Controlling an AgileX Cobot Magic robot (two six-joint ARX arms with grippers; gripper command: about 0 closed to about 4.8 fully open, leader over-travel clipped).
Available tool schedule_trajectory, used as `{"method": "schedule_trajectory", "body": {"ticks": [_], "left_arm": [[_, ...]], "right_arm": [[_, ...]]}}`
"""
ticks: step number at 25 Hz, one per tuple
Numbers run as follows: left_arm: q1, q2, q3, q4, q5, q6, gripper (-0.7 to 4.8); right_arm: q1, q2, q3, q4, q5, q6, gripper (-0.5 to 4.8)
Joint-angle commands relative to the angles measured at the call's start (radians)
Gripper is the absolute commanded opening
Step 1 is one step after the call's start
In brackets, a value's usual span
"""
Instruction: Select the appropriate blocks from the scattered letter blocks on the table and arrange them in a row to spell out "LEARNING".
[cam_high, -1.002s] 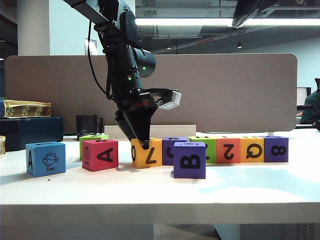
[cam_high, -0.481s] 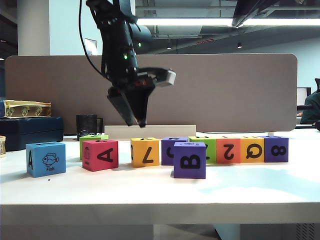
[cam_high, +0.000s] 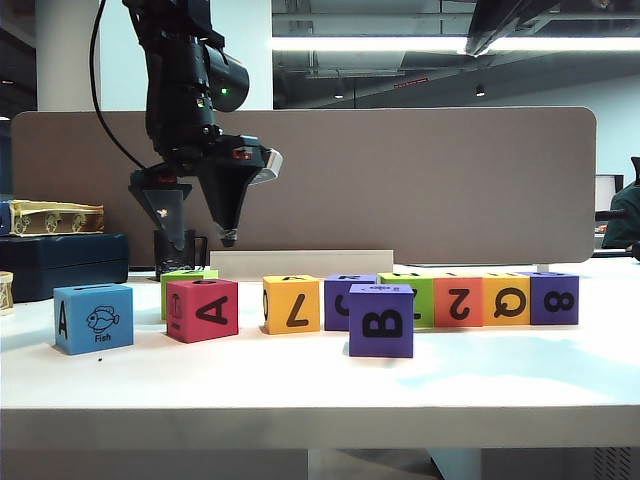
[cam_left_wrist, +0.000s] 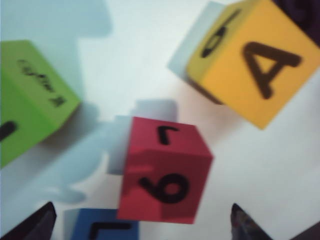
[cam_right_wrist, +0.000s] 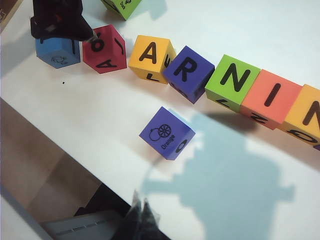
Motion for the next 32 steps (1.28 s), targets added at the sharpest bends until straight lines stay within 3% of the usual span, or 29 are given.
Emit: {"method": "schedule_trajectory", "body": {"ticks": [1, 7, 17, 28, 29, 31, 32], "left_arm": [[-0.007, -0.003, 0.001, -0.005, 0.029, 0.027, 4.79], [-0.015, -0.003, -0.003, -0.005, 0.013, 0.061, 4.79], [-0.015, -0.003, -0.234, 0.047, -0.058, 0.098, 4.61], [-0.022, -0.003, -0.248, 0.143, -0.056, 0.095, 4.56], [-0.026, -0.003, -0.248, 0.143, -0.056, 0.094, 4.28], [-0.033, -0.003, -0.248, 0.145, -0.056, 0.094, 2.61], [-0.035, -0.003, -0.248, 0.146, -0.056, 0.095, 2.46]], "right_arm": [[0.001, -0.004, 0.005, 0.003, -0.002, -0.003, -0.01], [0.001, -0.004, 0.005, 0.003, -0.002, -0.003, -0.01], [0.001, -0.004, 0.005, 0.020, -0.002, -0.003, -0.01], [0.001, -0.004, 0.005, 0.018, -0.002, -0.003, -0.01], [0.001, -0.004, 0.005, 0.018, -0.002, -0.003, -0.01], [0.001, -0.004, 0.005, 0.018, -0.002, -0.003, -0.01], [0.001, -0.004, 0.005, 0.018, -0.002, -0.003, -0.01]]}}
